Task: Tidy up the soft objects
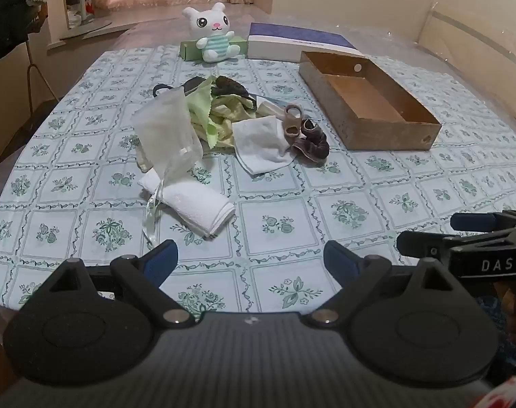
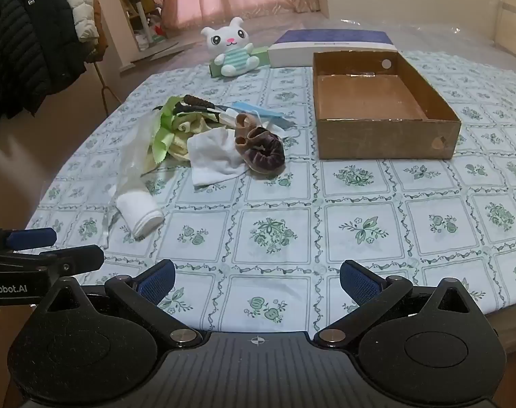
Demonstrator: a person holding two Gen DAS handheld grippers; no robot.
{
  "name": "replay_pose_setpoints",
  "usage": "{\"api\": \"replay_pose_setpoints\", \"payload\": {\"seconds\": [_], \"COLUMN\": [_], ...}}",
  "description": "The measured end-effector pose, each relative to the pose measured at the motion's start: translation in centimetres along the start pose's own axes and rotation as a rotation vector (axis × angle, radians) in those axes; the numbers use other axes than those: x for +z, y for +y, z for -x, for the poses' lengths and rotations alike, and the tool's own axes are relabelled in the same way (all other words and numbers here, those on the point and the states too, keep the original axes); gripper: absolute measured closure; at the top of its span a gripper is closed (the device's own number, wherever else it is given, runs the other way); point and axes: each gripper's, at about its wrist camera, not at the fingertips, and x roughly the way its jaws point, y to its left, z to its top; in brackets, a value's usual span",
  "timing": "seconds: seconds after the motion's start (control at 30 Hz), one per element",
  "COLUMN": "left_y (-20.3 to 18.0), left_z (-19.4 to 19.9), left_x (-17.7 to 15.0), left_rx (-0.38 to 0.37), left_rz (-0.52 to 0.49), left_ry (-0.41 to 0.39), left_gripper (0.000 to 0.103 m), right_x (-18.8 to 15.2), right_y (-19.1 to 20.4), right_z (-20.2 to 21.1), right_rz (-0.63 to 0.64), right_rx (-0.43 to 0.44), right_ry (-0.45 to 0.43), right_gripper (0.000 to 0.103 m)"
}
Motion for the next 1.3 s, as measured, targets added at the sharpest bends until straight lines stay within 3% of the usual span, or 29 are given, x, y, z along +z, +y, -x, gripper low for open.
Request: {"api": "replay_pose_setpoints", "payload": {"seconds": [1.3], "left_y": [0.1], "left_z": [-0.4], "left_x": [-0.5], "left_rx": [-0.005], "left_rz": [0.001], "left_ry": [0.01], "left_gripper": [0.011], "right_x": [0.1], "right_y": [-0.2], "right_z": [-0.2], "right_rz": [-0.006], "right_rx": [-0.002], "right_ry": [0.003], "right_gripper": [0.0]}}
